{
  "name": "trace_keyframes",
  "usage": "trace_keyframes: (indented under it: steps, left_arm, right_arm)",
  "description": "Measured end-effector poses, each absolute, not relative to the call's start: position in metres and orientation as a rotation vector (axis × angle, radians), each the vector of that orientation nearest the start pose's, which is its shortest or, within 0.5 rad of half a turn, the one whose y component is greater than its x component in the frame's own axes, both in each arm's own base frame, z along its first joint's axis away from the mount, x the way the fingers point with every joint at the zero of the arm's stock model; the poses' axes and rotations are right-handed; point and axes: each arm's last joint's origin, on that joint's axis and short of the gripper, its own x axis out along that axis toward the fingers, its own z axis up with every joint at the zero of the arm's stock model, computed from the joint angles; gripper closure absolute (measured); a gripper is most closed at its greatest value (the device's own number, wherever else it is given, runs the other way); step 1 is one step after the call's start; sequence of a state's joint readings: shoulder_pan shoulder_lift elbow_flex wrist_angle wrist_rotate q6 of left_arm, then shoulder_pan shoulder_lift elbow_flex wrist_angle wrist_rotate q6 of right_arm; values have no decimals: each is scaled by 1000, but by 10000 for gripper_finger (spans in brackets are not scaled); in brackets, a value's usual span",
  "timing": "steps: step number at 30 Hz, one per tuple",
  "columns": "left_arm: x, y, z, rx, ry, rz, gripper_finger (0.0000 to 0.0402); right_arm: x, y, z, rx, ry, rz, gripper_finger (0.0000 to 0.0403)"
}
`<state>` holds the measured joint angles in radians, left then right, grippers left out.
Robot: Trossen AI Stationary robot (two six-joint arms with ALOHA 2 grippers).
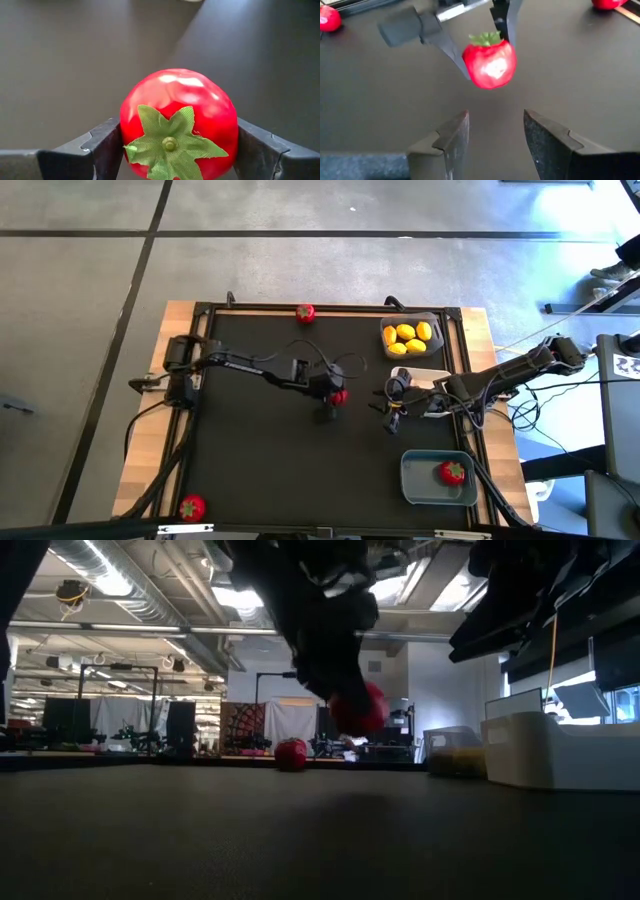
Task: Sort produce into baskets
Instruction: Put the tomato into the the blue bin
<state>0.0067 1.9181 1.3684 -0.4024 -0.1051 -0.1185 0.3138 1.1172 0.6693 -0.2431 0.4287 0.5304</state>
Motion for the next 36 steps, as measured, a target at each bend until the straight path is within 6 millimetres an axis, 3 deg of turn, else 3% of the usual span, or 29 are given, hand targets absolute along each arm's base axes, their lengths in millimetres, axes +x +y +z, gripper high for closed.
trace_keyframes:
  steps: [12, 19, 29, 36]
  left_arm:
    - [411, 29, 158, -115, 1108, 191, 111]
    - [412, 26, 160, -111, 1089, 204, 80]
    - [412, 27, 167, -94, 1063, 205, 57]
    - [406, 27, 181, -77, 1062, 195, 59]
  right_arm:
    - [221, 59, 218, 249, 640, -311, 214]
    - [228, 61, 207, 234, 673, -320, 206]
    - [231, 62, 203, 226, 681, -326, 103]
    - [231, 62, 204, 224, 668, -324, 82]
